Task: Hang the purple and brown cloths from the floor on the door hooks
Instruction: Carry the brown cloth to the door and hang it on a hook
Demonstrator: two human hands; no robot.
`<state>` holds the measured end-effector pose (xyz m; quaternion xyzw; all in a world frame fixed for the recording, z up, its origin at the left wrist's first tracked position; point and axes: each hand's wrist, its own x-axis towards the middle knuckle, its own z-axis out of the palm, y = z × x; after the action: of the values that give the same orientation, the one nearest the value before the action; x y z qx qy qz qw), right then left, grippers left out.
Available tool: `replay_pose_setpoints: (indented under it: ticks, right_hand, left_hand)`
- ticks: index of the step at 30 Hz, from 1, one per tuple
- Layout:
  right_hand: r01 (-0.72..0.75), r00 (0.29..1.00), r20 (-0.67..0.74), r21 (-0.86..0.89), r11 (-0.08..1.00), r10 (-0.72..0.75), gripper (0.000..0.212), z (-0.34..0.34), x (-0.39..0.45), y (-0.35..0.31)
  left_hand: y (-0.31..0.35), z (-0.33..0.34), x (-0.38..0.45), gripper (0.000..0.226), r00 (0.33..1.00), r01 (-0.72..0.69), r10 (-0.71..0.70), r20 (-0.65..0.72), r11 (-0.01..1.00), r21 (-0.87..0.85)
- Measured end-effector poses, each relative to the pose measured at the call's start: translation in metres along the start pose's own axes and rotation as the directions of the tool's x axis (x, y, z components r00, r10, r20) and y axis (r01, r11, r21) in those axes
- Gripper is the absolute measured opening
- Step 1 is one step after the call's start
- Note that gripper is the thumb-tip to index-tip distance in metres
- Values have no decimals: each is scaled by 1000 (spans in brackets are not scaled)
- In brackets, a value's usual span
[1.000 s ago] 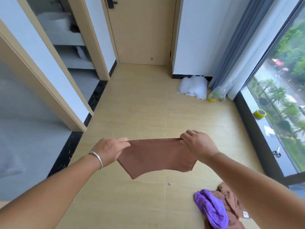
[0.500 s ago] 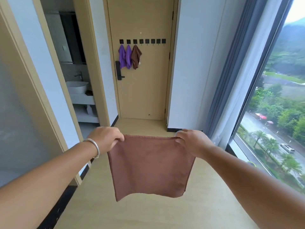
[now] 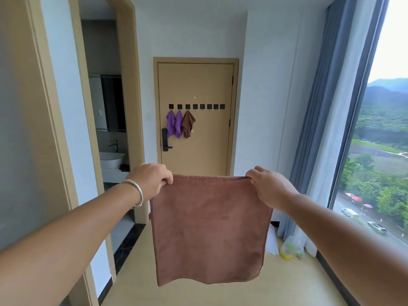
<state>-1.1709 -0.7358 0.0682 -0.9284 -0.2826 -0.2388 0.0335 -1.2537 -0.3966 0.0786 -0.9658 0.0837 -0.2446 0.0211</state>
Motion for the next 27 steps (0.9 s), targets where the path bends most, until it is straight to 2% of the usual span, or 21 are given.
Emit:
replay_pose_setpoints:
  ticks: [4,8,11,20,27]
  right_hand:
    - [-1,1000,-20,-25,1000,0,20,3,33,4]
    - [38,998,-50,-58,998,-41,21,18,75,12]
    - [78,995,-61,-64,995,-82,25,36,110,26]
    - [150,985,-85,-7,989,-150,25,84,228,89]
    - [152,984,-100,40,988,-148,26,131,310,132]
  left_hand:
    - [-20,3,28,28,1000,-18,18,-17,999,39]
    - [-38,18,61,54,990,-138,140,-4,979,149]
    - [-51,35,92,61,976,-216,209,56,950,227]
    - [-91,89,209,62,990,-134,125,58,972,193]
    - [-120,132,294,64,992,-123,114,54,970,210]
